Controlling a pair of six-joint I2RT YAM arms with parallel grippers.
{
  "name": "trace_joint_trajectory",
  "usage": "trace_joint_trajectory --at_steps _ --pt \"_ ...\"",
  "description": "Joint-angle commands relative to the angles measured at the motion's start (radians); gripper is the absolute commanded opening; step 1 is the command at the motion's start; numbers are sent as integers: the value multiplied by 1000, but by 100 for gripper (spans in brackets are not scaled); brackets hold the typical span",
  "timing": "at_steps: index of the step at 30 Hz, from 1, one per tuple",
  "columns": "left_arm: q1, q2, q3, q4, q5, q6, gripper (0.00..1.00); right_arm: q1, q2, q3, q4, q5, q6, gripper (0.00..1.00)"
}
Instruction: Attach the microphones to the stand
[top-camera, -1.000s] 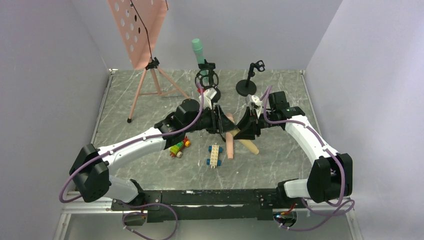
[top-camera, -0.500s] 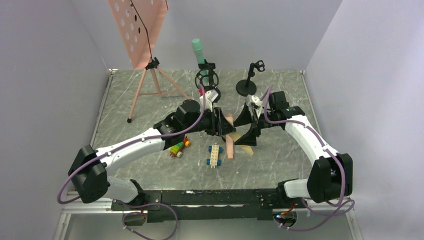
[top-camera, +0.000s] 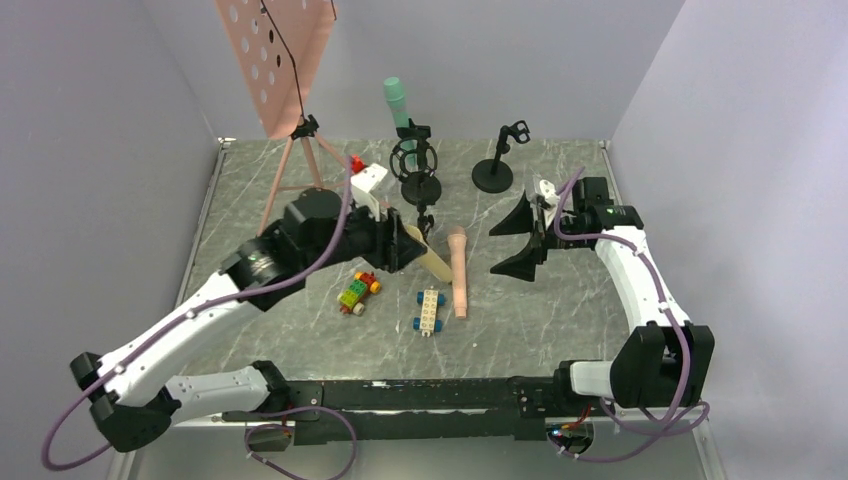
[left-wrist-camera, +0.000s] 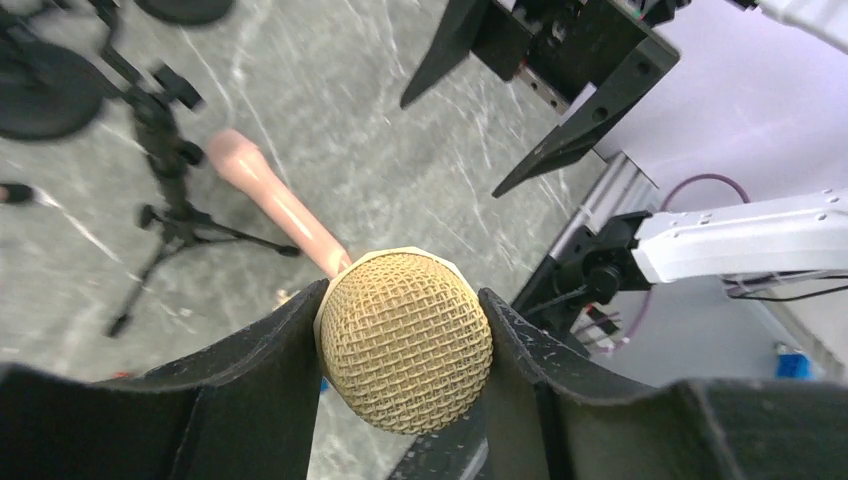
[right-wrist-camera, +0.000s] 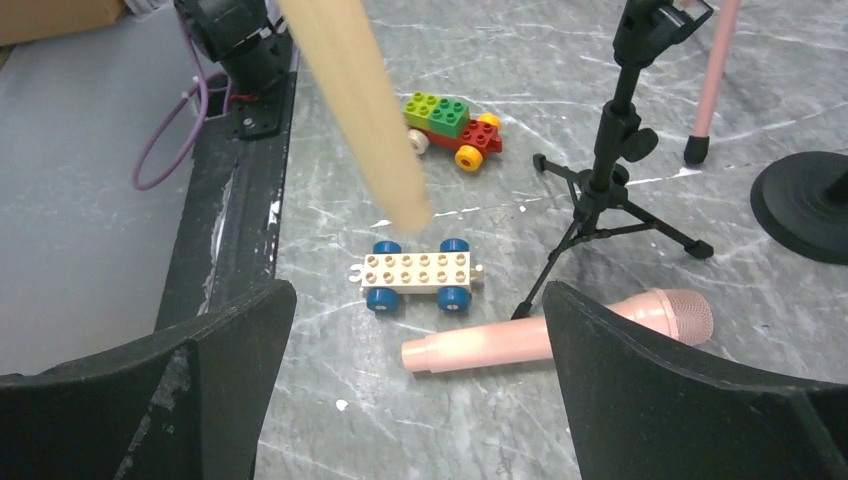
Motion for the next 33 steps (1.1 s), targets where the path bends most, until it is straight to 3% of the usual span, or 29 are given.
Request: trace_joint_trajectory --at_steps 1,7,16,26,33 --pt "-2 -25 204 -203 -116 162 0 -17 -36 14 48 -37 29 100" --pt "-2 72 496 -350 -265 300 0 -17 -48 -7 118 -22 93 100" --pt "-8 216 748 -362 -428 478 0 -17 -38 -16 145 -1 118 100" --pt "-68 357 893 -280 -467 585 0 -17 -28 -13 123 -1 94 100" --pt "-118 451 974 -322 -548 647 0 -17 -21 -4 88 -9 58 100"
